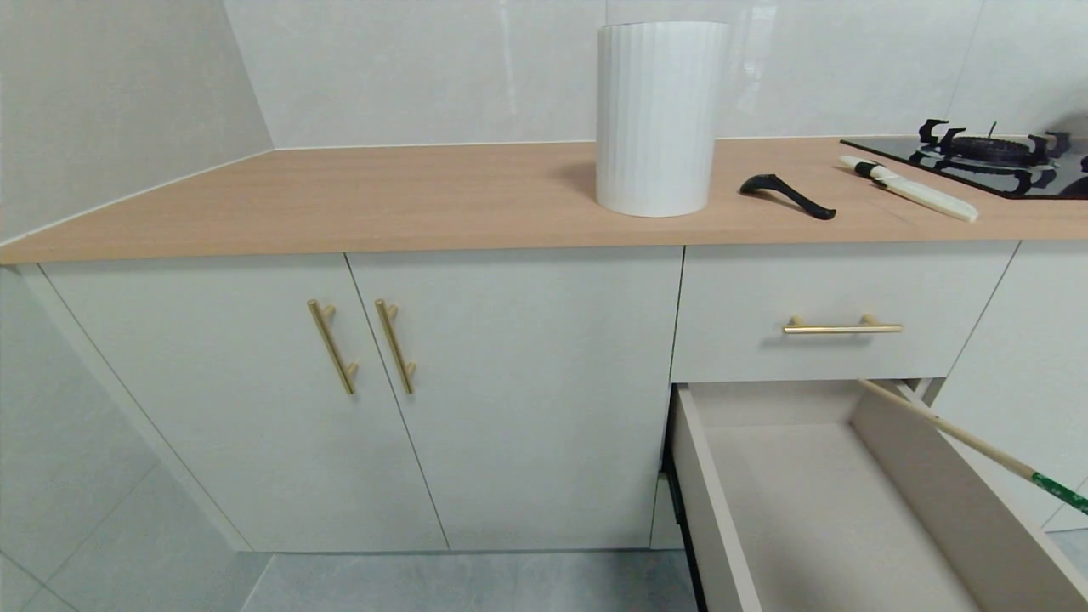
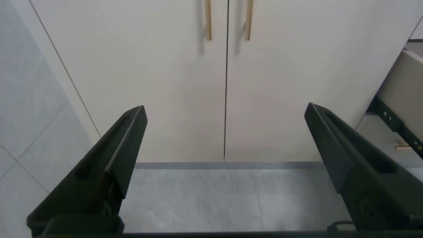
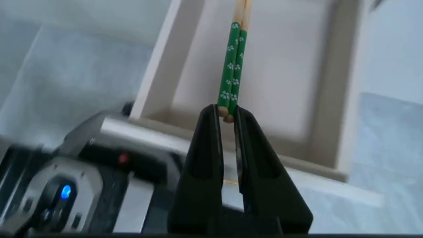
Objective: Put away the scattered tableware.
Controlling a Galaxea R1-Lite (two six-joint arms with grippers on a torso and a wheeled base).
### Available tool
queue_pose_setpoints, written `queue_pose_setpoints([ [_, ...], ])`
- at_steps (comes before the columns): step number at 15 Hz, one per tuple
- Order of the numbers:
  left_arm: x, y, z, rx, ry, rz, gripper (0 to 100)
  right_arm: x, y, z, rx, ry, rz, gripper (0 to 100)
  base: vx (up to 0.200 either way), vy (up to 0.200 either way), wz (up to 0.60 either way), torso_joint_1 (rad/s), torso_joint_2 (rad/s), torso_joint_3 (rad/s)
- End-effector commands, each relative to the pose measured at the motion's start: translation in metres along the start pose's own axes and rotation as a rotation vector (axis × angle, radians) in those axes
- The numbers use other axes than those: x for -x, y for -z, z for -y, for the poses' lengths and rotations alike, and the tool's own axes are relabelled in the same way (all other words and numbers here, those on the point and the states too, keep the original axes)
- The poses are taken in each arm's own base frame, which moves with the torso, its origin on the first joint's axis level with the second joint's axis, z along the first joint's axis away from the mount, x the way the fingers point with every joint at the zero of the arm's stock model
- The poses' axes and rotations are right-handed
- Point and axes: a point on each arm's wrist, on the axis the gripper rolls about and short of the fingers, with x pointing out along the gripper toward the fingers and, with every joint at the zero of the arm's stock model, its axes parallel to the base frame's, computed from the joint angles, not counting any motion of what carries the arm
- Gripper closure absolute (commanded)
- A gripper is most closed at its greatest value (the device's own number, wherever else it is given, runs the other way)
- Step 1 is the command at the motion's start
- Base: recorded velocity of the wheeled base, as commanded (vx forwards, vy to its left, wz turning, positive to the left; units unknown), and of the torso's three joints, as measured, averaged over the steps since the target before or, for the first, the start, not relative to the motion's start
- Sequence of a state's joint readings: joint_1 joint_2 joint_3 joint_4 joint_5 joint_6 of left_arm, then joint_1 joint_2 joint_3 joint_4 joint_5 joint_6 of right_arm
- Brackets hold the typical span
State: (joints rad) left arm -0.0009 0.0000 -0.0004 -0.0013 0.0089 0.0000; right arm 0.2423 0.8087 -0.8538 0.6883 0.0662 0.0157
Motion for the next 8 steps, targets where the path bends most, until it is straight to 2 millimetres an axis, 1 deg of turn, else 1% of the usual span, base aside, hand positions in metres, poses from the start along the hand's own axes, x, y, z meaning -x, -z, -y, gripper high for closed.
queue_pose_setpoints([
  [1,0.0,0.0,0.0,0.0,-0.001,-0.002,0,-0.015,0.003,0.0,-0.007,-0.035,-0.074,100,0.0,0.0,0.0,0.0,0.0,0.0],
  [2,0.0,0.0,0.0,0.0,-0.001,-0.002,0,-0.021,0.002,0.0,-0.008,-0.048,-0.1,100,0.0,0.0,0.0,0.0,0.0,0.0],
  [3,0.0,0.0,0.0,0.0,-0.001,-0.002,0,-0.046,-0.002,0.001,-0.021,-0.068,-0.207,100,0.0,0.0,0.0,0.0,0.0,0.0],
  [6,0.0,0.0,0.0,0.0,-0.001,-0.002,0,-0.109,-0.009,0.005,-0.034,-0.067,-0.315,100,0.0,0.0,0.0,0.0,0.0,0.0],
  [7,0.0,0.0,0.0,0.0,0.0,-0.002,0,-0.119,-0.009,0.006,-0.036,-0.066,-0.329,100,0.0,0.0,0.0,0.0,0.0,0.0],
  [8,0.0,0.0,0.0,0.0,-0.001,-0.002,0,-0.151,-0.011,0.008,-0.04,-0.066,-0.376,100,0.0,0.0,0.0,0.0,0.0,0.0],
])
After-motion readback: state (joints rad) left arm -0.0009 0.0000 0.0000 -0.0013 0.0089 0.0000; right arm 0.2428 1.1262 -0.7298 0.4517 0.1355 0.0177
